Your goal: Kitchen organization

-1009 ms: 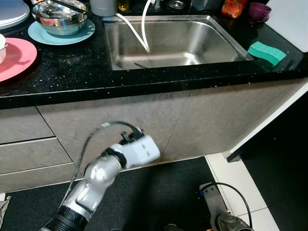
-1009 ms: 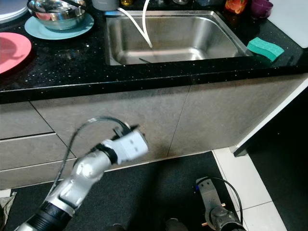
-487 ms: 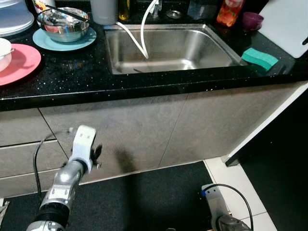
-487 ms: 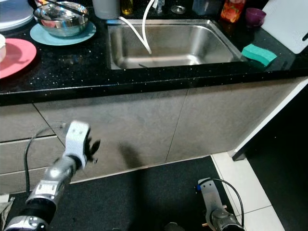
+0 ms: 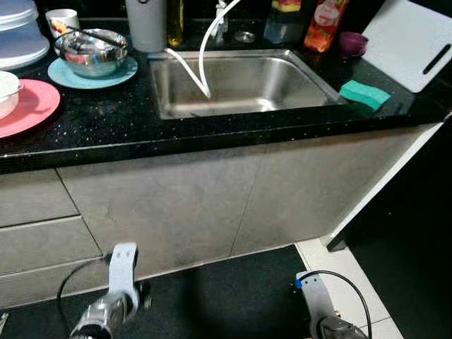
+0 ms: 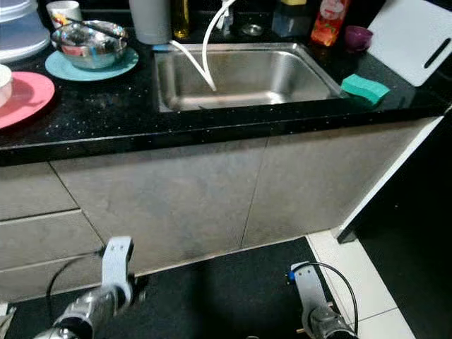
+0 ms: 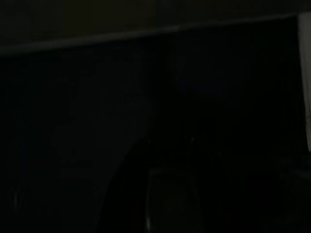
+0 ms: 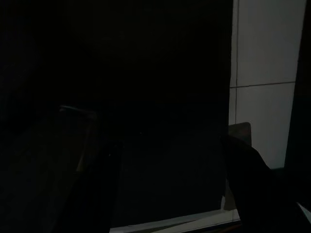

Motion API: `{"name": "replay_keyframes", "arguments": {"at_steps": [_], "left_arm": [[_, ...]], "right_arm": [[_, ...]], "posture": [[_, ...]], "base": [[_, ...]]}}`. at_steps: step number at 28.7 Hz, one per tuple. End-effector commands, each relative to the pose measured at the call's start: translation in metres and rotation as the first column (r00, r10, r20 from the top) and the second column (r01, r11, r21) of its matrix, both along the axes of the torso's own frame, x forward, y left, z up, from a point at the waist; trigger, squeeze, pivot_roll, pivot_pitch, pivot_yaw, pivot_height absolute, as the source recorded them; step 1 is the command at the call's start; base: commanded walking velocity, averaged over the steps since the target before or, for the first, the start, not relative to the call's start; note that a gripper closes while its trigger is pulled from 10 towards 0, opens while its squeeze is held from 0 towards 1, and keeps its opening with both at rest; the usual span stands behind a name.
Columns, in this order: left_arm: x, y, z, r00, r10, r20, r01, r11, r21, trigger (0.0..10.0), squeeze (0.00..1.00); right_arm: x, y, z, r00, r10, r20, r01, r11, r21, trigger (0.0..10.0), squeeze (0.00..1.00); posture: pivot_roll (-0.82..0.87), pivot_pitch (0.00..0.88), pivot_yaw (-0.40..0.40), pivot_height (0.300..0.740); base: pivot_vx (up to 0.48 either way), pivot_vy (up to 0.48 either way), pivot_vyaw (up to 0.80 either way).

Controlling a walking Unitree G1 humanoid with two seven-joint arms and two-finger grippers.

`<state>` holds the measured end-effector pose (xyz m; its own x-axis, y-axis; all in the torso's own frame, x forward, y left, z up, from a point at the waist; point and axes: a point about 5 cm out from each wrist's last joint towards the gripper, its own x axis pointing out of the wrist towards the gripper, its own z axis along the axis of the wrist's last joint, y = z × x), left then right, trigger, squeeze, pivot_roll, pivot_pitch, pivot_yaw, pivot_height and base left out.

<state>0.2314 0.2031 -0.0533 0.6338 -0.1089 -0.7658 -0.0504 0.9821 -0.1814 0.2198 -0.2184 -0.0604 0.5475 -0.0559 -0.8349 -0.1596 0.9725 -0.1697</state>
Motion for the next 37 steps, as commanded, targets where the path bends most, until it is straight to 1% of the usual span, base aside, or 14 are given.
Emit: {"name": "replay_keyframes", "arguments": {"at_steps": [1,2,4,5,9,11,13,17,19,21,22,24,32,37], "left_arm": [[-0.013,0.007,-0.007,0.998,0.047,-0.044,-0.049,0.998,-0.031,10.0,0.0],[-0.013,0.007,-0.007,0.998,0.047,-0.044,-0.049,0.998,-0.031,10.0,0.0],[-0.024,0.014,-0.011,0.995,0.073,-0.066,-0.077,0.995,-0.057,10.0,0.0],[-0.038,0.022,-0.018,0.989,0.034,-0.143,-0.036,0.999,-0.007,10.0,0.0],[-0.035,0.022,-0.015,0.993,0.047,-0.105,-0.052,0.998,-0.041,10.0,0.0],[-0.031,0.027,-0.012,0.995,0.058,-0.077,-0.061,0.998,-0.031,10.0,0.0],[-0.037,0.033,-0.014,0.994,0.037,-0.107,-0.037,0.999,0.002,10.0,0.0],[-0.039,0.04,-0.013,0.993,0.018,-0.117,-0.015,1.0,0.019,10.0,0.0],[-0.039,0.038,-0.014,0.993,0.007,-0.118,-0.005,1.0,0.019,10.0,0.0],[-0.039,0.026,-0.017,0.993,-0.007,-0.118,0.008,1.0,0.009,10.0,0.0],[-0.039,0.026,-0.017,0.993,-0.007,-0.118,0.008,1.0,0.009,10.0,0.0],[-0.04,0.021,-0.018,0.993,-0.019,-0.113,0.019,1.0,0.004,10.0,0.0],[-0.037,0.024,-0.017,0.995,-0.013,-0.094,0.014,1.0,0.018,10.0,0.0],[-0.038,0.024,-0.017,0.996,-0.017,-0.092,0.019,1.0,0.02,10.0,0.0]], "right_arm": [[-0.006,0.0,-0.003,1.0,-0.026,-0.017,0.026,1.0,0.012,10.0,0.0],[-0.006,0.0,-0.003,1.0,-0.026,-0.017,0.026,1.0,0.012,10.0,0.0],[-0.006,0.0,-0.004,0.999,-0.03,-0.017,0.03,0.999,0.017,10.0,0.0],[-0.007,0.001,-0.004,0.999,-0.046,-0.009,0.046,0.999,0.021,10.0,0.0],[-0.007,0.0,-0.005,0.997,-0.074,0.008,0.074,0.997,0.022,10.0,0.0],[-0.009,0.003,-0.006,0.991,-0.132,0.016,0.13,0.987,0.089,10.0,0.0],[-0.01,0.007,-0.007,0.988,-0.15,0.018,0.145,0.975,0.166,10.0,0.0],[-0.01,0.01,-0.007,0.991,-0.134,0.024,0.127,0.971,0.201,10.0,0.0],[-0.01,0.011,-0.006,0.99,-0.139,0.037,0.127,0.966,0.226,10.0,0.0],[-0.009,0.013,-0.006,0.988,-0.144,0.052,0.125,0.958,0.259,10.0,0.0],[-0.009,0.013,-0.006,0.988,-0.144,0.052,0.125,0.958,0.259,10.0,0.0],[-0.008,0.014,-0.005,0.987,-0.144,0.069,0.118,0.949,0.293,10.0,0.0],[-0.002,0.024,0.001,0.988,-0.074,0.136,0.014,0.916,0.4,10.0,0.0],[0.0,0.032,0.005,0.983,-0.044,0.18,-0.053,0.866,0.498,10.0,0.0]], "posture": [[0.06,0.048,-0.034,0.74],[0.06,0.048,-0.034,0.74],[0.07,0.041,-0.035,0.74],[0.07,0.038,-0.035,0.74],[0.07,0.033,-0.036,0.74],[0.06,0.025,-0.033,0.74],[0.06,0.018,-0.032,0.74],[0.05,0.007,-0.022,0.74],[0.05,0.005,-0.021,0.74],[0.05,0.003,-0.02,0.74],[0.05,0.003,-0.02,0.74],[0.05,0.009,-0.022,0.74],[0.05,0.021,-0.022,0.74],[0.04,0.03,-0.014,0.74]], "base": [[0.0,0.0,0.0],[0.0,0.0,0.0],[0.0,0.0,0.0],[0.0,0.0,0.0],[0.0,0.0,0.0],[0.0,0.0,0.0],[0.0,0.0,0.63],[0.0,0.0,0.79],[0.0,0.0,0.79],[0.0,0.0,0.79],[0.0,0.0,0.79],[0.0,0.0,0.79],[0.0,0.0,0.79],[0.0,0.0,0.79]]}}
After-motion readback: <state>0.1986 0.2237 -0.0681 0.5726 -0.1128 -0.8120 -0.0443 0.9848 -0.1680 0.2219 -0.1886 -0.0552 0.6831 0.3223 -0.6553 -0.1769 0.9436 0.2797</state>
